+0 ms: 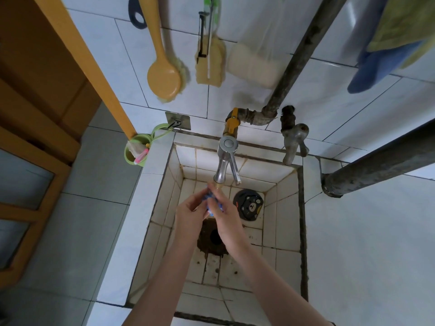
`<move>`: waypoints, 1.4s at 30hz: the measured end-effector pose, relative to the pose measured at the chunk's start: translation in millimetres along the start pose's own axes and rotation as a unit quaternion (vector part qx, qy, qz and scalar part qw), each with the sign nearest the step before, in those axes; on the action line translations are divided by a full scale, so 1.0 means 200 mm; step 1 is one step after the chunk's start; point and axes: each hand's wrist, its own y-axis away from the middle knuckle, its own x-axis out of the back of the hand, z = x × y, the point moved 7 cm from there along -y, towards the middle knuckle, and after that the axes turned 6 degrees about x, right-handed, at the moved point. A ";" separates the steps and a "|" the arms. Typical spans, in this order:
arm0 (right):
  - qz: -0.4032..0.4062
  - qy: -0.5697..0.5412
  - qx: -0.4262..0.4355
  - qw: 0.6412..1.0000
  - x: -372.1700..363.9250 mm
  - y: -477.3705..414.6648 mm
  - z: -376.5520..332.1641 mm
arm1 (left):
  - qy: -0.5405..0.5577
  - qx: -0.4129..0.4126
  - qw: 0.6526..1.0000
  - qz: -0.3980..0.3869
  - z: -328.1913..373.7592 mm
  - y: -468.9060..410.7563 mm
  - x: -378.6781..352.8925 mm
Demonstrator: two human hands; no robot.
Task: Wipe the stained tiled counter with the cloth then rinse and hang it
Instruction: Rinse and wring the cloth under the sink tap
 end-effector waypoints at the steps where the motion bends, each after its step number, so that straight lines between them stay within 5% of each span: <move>1: 0.009 -0.012 -0.008 1.000 0.00 -0.02 0.01 | -0.001 0.002 1.000 -0.007 0.00 0.01 -0.01; 6: 0.036 0.008 -0.046 0.998 0.01 -0.09 0.05 | -0.001 0.025 1.000 -0.008 -0.03 0.00 0.01; 11: 0.153 0.088 -0.033 0.984 0.13 -0.13 0.02 | 0.031 0.043 0.999 0.013 -0.03 0.01 0.01; 18: 0.007 0.011 0.002 1.000 0.00 -0.05 0.05 | -0.006 0.006 1.000 0.006 0.03 0.00 -0.01; 25: 0.041 0.048 -0.030 0.998 0.03 -0.10 0.05 | 0.024 0.024 0.999 -0.014 0.01 0.01 0.00; 32: 0.158 0.037 -0.048 0.986 0.14 -0.11 0.05 | 0.032 0.038 0.998 0.026 -0.02 -0.01 0.04; 39: 0.114 -0.011 -0.026 0.993 0.17 -0.09 -0.02 | -0.043 0.074 0.996 0.007 -0.06 -0.06 0.02; 42: 0.087 -0.049 -0.016 0.995 0.17 -0.09 -0.04 | 0.012 0.070 0.997 0.008 -0.04 -0.05 0.02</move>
